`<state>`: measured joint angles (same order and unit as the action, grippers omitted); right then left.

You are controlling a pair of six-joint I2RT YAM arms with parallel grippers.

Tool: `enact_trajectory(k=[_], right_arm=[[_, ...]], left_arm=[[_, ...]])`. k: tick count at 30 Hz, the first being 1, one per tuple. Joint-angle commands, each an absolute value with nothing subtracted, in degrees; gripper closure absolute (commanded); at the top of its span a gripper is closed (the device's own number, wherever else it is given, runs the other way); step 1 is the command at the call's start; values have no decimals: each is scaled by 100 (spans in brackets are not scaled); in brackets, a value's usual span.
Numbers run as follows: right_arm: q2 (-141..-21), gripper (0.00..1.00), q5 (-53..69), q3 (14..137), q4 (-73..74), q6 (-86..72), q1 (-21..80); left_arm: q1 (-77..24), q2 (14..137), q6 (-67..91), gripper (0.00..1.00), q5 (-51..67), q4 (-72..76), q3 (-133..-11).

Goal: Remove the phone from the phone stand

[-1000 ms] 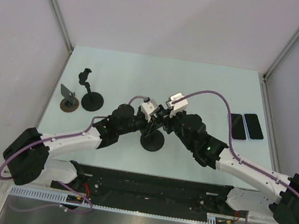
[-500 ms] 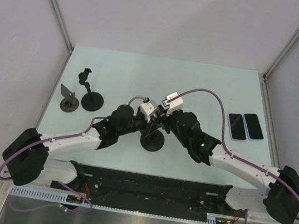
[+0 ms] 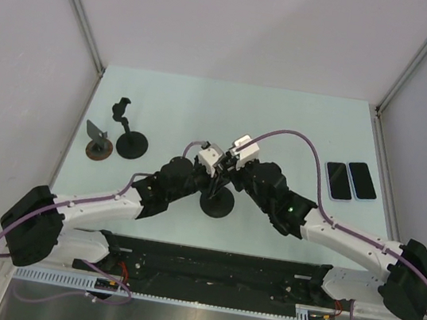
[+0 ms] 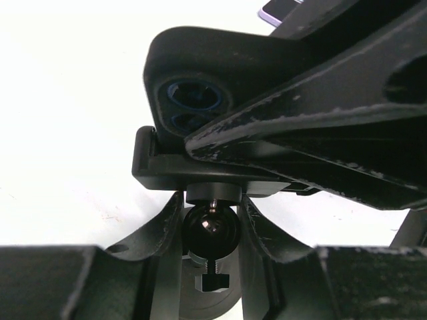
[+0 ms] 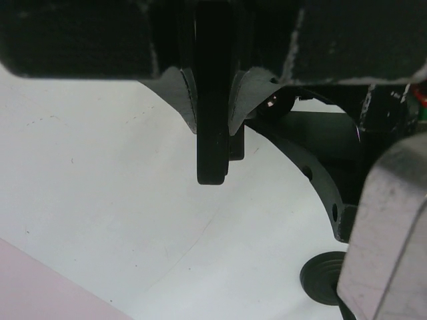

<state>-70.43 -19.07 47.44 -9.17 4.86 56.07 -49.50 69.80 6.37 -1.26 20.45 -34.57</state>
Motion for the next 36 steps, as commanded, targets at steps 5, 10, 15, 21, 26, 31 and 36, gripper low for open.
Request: enact_trajectory(k=[5, 10, 15, 21, 26, 31, 36], right_arm=[[-6320, 100, -2416, 4562, -27, 756, 5757], [-6188, 100, -2794, 4500, -158, 660, 5748], [-6205, 100, -3260, 4500, -386, 378, 5652], [-6249, 100, -3726, 4500, -597, 79, 5537], [-6267, 100, -3981, 4500, -729, -176, 5432], [-6372, 100, -4139, 4526, -835, -360, 5361], [-6469, 100, -4262, 4588, -975, -387, 5353]], left_arm=[[-4228, 6908, 1678, 100, -2434, 888, -3516], [-4201, 6891, 1714, 100, -2347, 765, -3516], [-4201, 6698, 1854, 100, -2180, 773, -3384], [-4333, 6443, 2065, 100, -2013, 957, -3042], [-4587, 6223, 2232, 100, -2056, 1151, -2778], [-4991, 6082, 2311, 100, -2223, 1274, -2663], [-5317, 6187, 2399, 100, -2425, 1353, -2646]])
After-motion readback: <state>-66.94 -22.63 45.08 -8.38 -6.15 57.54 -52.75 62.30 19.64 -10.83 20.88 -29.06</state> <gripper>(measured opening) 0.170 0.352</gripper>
